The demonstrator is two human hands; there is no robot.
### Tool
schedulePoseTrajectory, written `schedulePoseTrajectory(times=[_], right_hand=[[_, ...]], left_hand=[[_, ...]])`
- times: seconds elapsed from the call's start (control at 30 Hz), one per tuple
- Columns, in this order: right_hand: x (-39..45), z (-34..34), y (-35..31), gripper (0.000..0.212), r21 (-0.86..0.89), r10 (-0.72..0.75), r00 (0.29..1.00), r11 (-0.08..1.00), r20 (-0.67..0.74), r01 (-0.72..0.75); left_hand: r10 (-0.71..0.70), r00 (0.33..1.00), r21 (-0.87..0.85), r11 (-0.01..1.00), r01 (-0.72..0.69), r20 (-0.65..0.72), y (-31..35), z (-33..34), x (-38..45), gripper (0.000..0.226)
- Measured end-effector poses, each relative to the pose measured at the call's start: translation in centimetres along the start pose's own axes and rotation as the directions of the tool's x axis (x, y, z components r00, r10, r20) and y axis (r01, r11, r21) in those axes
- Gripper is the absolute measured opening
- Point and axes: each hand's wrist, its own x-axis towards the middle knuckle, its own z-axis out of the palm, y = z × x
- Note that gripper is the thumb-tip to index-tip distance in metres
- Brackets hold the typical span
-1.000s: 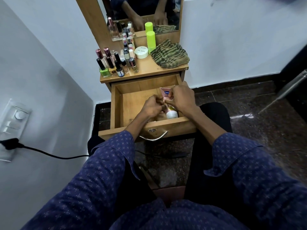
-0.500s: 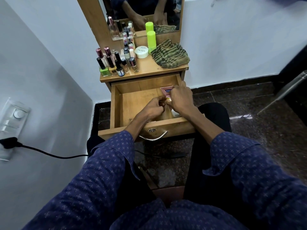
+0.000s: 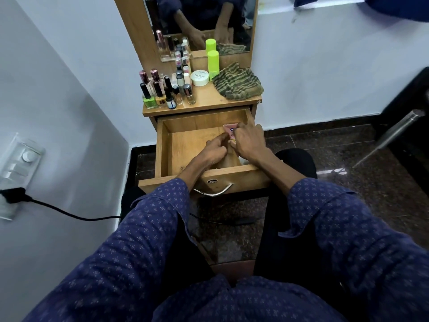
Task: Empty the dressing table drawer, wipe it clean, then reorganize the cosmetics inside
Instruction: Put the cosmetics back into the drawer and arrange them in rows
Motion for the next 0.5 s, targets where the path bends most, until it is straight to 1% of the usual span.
schedulePoseTrajectory(times=[0.03,0.1,0.17,0.23,0.3,0.37,0.43,0.5], right_hand=[[0.0,-0.3,-0.2,0.037,0.04,0.001,1.0,0.999,-0.012,0.0],[0.3,-0.9,-0.8,0.031,0.104,-0.008,0.996,0.994,-0.085,0.017],[1.0,-2.1,-1.7,0.028,0.133,-0.038,0.984,0.989,-0.175,0.061],[2.3,-3.8,-3.3,0.026,0.193,-0.069,0.968,0.974,-0.243,0.117],[4.0,-5.9,-5.2,0.025,0.26,-0.073,0.946,0.952,-0.317,0.161],[5.6,-8.3,-7.2,0.021,0.331,-0.055,0.912,0.921,-0.407,0.204],[7.2,-10.4,-9.0,0.02,0.397,-0.044,0.885,0.882,-0.464,0.252],[9.0,-12.3,-10.5,0.02,0.43,-0.052,0.884,0.86,-0.464,0.276]], left_hand=[[0.015,0.999,-0.025,1.0,-0.016,-0.037,0.4,-0.3,-0.3,0.075],[0.078,0.989,-0.036,0.996,-0.083,-0.124,0.6,-1.2,-0.8,0.068],[0.161,0.968,0.012,0.987,-0.162,-0.193,0.4,-2.4,-1.4,0.061],[0.248,0.931,0.086,0.969,-0.233,-0.269,0.1,-4.0,-2.4,0.046],[0.328,0.867,0.149,0.944,-0.293,-0.375,0.1,-6.2,-3.5,0.032],[0.414,0.771,0.25,0.91,-0.332,-0.483,0.3,-8.6,-4.3,0.023],[0.462,0.687,0.348,0.884,-0.311,-0.561,0.7,-11.3,-4.9,0.019],[0.487,0.608,0.404,0.87,-0.282,-0.627,1.4,-13.8,-5.6,0.02]])
